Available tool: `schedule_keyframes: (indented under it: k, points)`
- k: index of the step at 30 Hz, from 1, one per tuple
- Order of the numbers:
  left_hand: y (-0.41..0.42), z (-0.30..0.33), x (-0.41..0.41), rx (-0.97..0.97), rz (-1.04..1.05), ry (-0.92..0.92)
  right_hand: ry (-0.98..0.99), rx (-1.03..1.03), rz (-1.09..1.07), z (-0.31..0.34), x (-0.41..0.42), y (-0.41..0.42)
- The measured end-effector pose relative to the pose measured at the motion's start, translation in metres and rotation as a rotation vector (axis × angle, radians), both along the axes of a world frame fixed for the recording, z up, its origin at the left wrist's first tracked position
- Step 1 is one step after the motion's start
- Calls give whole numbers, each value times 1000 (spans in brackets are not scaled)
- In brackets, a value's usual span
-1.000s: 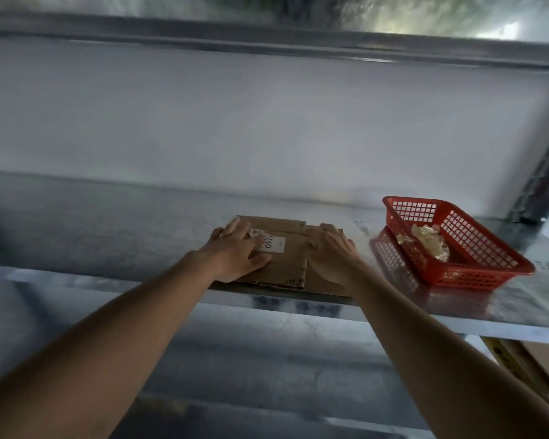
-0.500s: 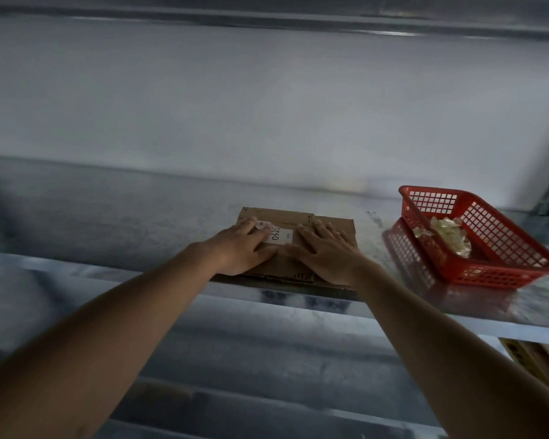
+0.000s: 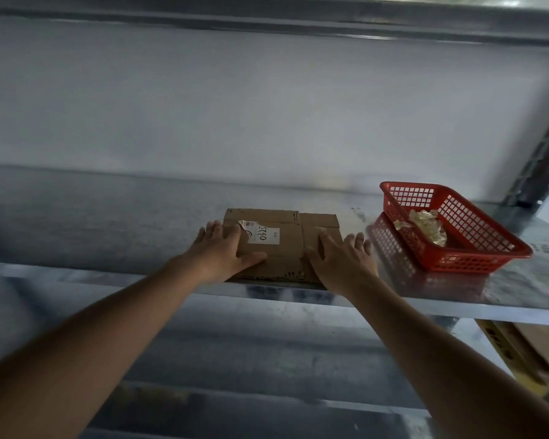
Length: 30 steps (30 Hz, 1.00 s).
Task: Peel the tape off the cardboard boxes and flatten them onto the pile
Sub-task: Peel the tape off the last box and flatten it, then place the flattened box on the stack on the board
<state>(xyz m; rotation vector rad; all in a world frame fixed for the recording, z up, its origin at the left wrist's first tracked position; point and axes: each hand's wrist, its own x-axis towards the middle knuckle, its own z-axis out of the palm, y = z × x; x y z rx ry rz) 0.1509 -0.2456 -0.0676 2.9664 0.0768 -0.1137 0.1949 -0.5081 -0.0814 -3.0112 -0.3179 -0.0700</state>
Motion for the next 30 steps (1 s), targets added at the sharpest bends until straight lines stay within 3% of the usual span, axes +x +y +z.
schedule_keyframes:
  k: [6,11,14,21,30]
  points:
    - [-4,5,-3,-117,-2,-91,-111,332,-5,8,-23,-1]
    - [-8,12,-14,-451,-1,-222,-292,534,-120,7,-51,-2]
    - [-13,12,-28,-469,-12,-312,-339,615,-143,7,-68,-8]
    - [-46,24,-76,-391,-32,-318,-293,584,-97,10,-116,-48]
    - [-169,-9,-174,-530,-54,-418,-251,502,-75,-23,-210,-172]
